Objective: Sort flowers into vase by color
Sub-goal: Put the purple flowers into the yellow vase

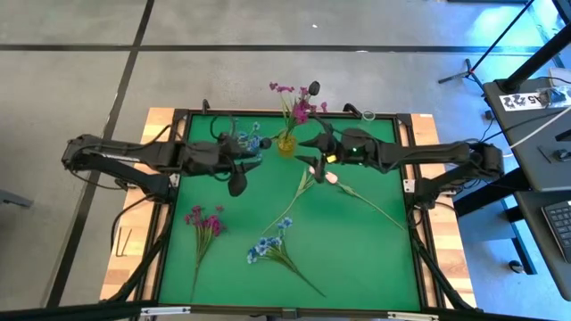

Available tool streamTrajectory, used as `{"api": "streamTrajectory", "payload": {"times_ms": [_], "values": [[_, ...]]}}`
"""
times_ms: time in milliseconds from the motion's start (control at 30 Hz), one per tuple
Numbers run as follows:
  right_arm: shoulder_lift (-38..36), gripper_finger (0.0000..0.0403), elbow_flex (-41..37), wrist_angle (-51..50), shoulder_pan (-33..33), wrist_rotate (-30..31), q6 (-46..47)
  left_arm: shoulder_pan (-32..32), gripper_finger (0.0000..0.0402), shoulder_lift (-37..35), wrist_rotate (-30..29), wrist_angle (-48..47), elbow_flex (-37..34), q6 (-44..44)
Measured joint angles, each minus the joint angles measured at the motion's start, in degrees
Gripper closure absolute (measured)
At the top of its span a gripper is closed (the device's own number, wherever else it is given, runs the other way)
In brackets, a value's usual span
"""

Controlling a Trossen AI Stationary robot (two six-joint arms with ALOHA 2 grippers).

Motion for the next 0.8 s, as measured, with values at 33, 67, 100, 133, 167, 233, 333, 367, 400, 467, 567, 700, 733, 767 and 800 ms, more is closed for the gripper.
{"api": "streamTrajectory", "payload": {"times_ms": [33,67,100,133,167,233,333,367,400,467,567,700,733,767,800], "values": [[-0.76,0.0194,0.00,-0.89,0.65,0.17,0.02,-0.69,0.0264,-0.09,-0.01,-2.74,0.00,-1.73],[-1.37,0.0194,0.00,-1.72,1.24,0.59,0.04,-1.37,0.0264,-0.06,-0.05,-5.34,0.00,-3.83],[-1.97,0.0194,0.00,-2.25,1.95,1.07,0.06,-1.98,0.0264,0.00,-0.03,-7.48,0.00,-6.17],[-2.49,0.0194,0.00,-3.15,2.60,1.44,0.10,-2.64,0.0264,0.05,0.07,-9.96,0.00,-8.53],[-2.90,0.0194,0.00,-3.76,3.26,1.90,0.09,-3.44,0.0264,0.16,0.09,-12.60,0.00,-10.98],[-3.72,0.0194,0.00,-4.85,4.51,2.76,0.13,-5.12,0.0264,0.57,-0.16,-16.11,0.00,-16.04],[-4.52,0.0194,0.00,-6.45,6.28,5.15,-0.04,-8.56,0.0264,1.32,-1.44,-19.71,-0.02,-22.04],[-4.63,0.0194,0.00,-7.12,6.77,6.55,-0.12,-9.70,0.0264,1.62,-1.82,-20.56,-0.02,-23.53],[-4.65,0.0194,0.00,-7.28,7.23,7.67,-0.39,-10.82,0.0264,2.00,-1.82,-21.90,-0.02,-25.09],[-4.65,0.0194,0.00,-8.33,7.84,8.87,-1.22,-13.14,0.0264,3.01,-1.76,-24.85,-0.02,-29.53],[-4.65,0.0194,0.00,-9.08,8.03,9.04,-1.27,-17.06,0.0264,4.56,-0.97,-30.77,-0.02,-37.83],[-4.65,0.0194,0.00,-9.71,8.03,9.68,-1.19,-22.80,0.0264,7.27,0.12,-37.60,-0.02,-46.27],[-4.65,0.0194,0.00,-9.55,8.03,9.97,-1.20,-24.14,0.0264,7.90,0.74,-38.76,-0.02,-47.18],[-4.65,0.0194,0.00,-9.27,8.03,10.09,-1.22,-25.48,0.0264,8.55,1.23,-39.81,-0.02,-48.25],[-4.65,0.0194,0.00,-9.28,8.03,10.09,-1.22,-26.66,0.0264,9.16,1.72,-40.66,-0.04,-49.64]]}}
